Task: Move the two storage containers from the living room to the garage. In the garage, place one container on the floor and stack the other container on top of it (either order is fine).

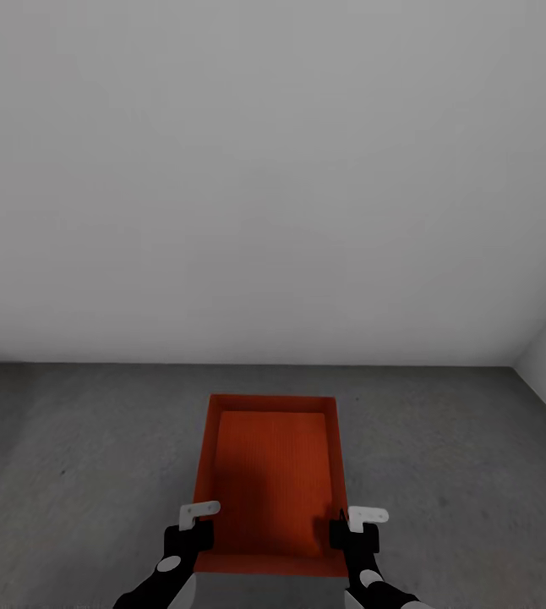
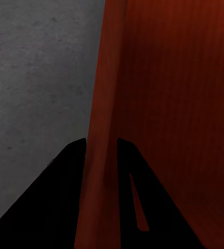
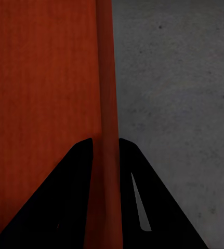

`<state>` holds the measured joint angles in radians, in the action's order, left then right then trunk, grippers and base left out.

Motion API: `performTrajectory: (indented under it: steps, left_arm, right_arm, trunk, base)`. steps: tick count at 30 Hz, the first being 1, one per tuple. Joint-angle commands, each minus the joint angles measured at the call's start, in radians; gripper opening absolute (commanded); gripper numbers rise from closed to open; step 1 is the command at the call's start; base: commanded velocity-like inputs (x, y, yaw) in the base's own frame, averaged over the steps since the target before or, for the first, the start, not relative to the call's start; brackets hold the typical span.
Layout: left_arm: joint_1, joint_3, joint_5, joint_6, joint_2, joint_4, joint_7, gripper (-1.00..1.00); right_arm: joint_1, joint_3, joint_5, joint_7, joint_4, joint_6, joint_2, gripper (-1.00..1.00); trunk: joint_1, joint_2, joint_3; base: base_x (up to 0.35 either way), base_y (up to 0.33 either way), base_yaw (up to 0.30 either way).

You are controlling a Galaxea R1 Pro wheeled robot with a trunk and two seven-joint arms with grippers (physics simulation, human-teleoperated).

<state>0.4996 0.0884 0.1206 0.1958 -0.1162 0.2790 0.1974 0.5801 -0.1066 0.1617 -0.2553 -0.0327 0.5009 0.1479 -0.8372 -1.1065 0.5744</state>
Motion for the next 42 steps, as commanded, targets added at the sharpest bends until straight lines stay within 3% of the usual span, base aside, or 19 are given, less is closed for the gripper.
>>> performTrajectory:
  steps: [1, 27, 42]
  left_arm:
    - [0.000, 0.011, 0.021, 0.001, 0.001, -0.004, -0.015, -1.00]
    - [0.000, 0.011, 0.021, 0.001, 0.003, -0.004, -0.021, -1.00]
    - [0.000, 0.011, 0.021, -0.004, 0.004, -0.004, -0.023, -1.00]
  right_arm:
    - [0.001, -0.001, 0.012, 0.003, -0.002, 0.074, -0.003, -1.00]
    - [0.001, -0.001, 0.018, 0.003, -0.002, 0.074, -0.003, -1.00]
    - [0.001, -0.002, 0.011, -0.001, -0.002, 0.076, -0.002, -1.00]
  trunk:
    - [0.000, -0.001, 0.002]
    - [0.000, -0.001, 0.044]
    - [0.000, -0.001, 0.057]
  base:
    - [0.000, 0.000, 0.000]
    - [0.075, 0.000, 0.000]
    - [0.275, 0.000, 0.000]
